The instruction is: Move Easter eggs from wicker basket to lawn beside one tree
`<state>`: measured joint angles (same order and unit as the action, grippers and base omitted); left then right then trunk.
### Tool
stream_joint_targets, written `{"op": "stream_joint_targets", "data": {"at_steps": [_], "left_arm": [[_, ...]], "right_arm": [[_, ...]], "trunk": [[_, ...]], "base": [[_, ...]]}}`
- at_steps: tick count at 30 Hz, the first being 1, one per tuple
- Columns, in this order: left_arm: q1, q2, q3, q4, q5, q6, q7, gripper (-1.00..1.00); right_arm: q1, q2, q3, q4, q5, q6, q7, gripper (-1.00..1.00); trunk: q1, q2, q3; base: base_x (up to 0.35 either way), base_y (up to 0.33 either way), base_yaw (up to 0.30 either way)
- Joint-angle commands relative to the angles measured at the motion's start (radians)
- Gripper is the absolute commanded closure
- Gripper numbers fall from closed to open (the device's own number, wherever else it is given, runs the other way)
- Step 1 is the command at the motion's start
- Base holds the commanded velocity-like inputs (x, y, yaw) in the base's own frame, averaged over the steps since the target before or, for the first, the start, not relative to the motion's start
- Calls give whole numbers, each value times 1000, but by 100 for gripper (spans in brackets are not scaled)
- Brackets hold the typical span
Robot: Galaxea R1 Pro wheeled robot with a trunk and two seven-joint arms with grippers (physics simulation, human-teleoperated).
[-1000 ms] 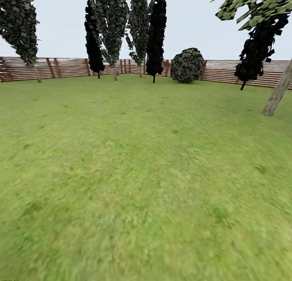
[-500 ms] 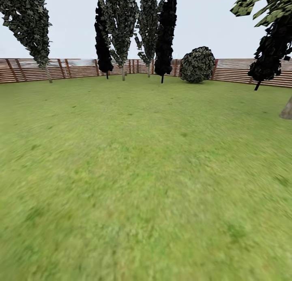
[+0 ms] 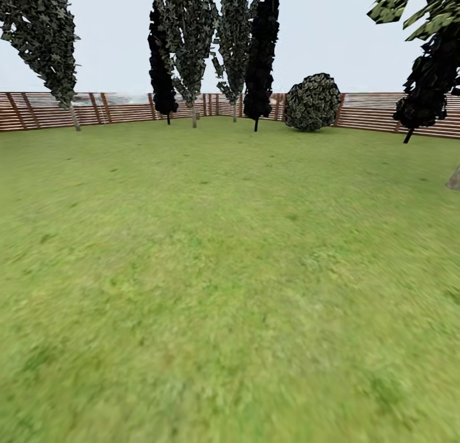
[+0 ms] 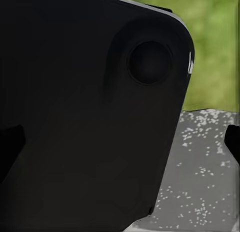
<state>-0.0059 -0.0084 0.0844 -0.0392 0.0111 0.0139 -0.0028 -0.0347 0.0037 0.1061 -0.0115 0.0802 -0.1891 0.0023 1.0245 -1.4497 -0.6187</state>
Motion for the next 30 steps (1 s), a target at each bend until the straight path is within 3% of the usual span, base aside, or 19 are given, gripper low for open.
{"op": "stream_joint_targets", "data": {"at_steps": [1, 30], "left_arm": [[0, 0, 8, -1, 1, 1, 0, -100], [0, -1, 8, -1, 1, 1, 0, -100]], "right_arm": [[-1, 0, 3, 1, 7, -3, -1, -100], [-1, -1, 2, 0, 8, -3, -1, -100]], "trunk": [[1, 0, -1], [1, 0, -1]], "base": [[331, 0, 0], [331, 0, 0]]}}
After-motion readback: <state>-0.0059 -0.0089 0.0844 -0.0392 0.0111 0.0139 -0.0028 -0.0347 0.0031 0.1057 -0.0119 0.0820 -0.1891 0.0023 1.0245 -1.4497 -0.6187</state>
